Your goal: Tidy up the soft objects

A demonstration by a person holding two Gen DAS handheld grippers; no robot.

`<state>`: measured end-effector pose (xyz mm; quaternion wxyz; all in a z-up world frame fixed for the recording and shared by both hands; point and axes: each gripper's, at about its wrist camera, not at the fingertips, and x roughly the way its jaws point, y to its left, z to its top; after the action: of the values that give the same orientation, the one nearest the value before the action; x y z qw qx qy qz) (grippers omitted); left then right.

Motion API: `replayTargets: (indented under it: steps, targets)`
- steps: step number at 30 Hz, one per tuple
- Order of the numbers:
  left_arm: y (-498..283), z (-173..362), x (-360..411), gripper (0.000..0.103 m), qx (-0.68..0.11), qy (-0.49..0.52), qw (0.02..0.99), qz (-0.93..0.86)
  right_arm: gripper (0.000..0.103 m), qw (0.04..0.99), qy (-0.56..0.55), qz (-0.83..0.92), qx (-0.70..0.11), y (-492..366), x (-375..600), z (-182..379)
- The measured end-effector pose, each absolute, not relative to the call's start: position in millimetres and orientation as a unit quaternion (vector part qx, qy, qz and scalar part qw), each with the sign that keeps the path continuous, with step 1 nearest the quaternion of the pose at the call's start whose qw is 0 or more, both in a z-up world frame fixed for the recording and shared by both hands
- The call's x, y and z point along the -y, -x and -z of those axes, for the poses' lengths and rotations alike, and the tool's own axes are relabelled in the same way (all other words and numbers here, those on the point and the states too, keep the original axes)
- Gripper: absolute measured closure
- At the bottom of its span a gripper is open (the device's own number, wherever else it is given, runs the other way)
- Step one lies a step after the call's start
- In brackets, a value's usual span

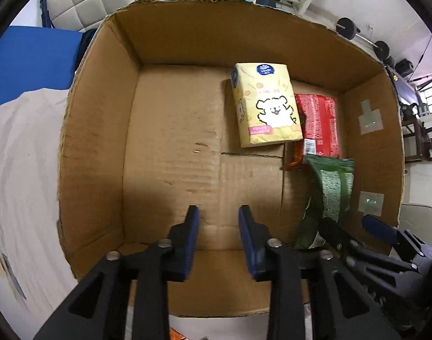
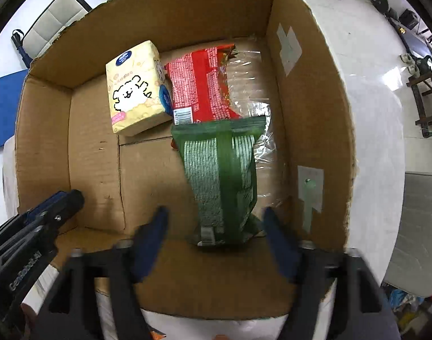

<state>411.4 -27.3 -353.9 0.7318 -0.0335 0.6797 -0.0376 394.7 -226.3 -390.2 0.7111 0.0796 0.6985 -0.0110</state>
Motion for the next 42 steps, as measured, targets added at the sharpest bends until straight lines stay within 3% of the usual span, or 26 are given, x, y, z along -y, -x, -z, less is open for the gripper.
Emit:
replayTargets:
  steps: [2, 5, 6, 7, 15, 35, 42]
  targets:
    - [-409, 351, 26, 0.062, -0.676, 0.034, 0.736, 0.033, 0.017, 0.714, -0.066, 0.006, -0.697, -393, 221, 385]
    - [-406, 344, 21, 0.037, -0.665, 0.034, 0.746, 0.022, 0.012, 0.719, -0.05, 0.004, -0.694, -390, 219, 379]
    - [-405, 342, 20, 0.02, -0.662, 0.032, 0.749, 0.019, 0.005, 0.721, -0.046, 0.003, -0.692, -389, 219, 377]
    - [-404, 340, 18, 0.01, -0.658, 0.03, 0.752, 0.016, 0.001, 0.722, -0.049, -0.002, -0.69, -386, 219, 375]
    - [-388, 312, 16, 0.004, -0.631, 0.011, 0.776, 0.012, 0.0, 0.733, -0.039, -0.014, -0.679, -366, 219, 357]
    - [-306, 221, 12, 0.004, -0.554, 0.029, 0.832, 0.007, 0.0, 0.791, -0.038, -0.05, -0.608, -287, 208, 260]
    - [-258, 233, -18, 0.003, -0.567, 0.046, 0.821, -0.048, 0.0, 0.775, -0.048, -0.055, -0.628, -254, 223, 287]
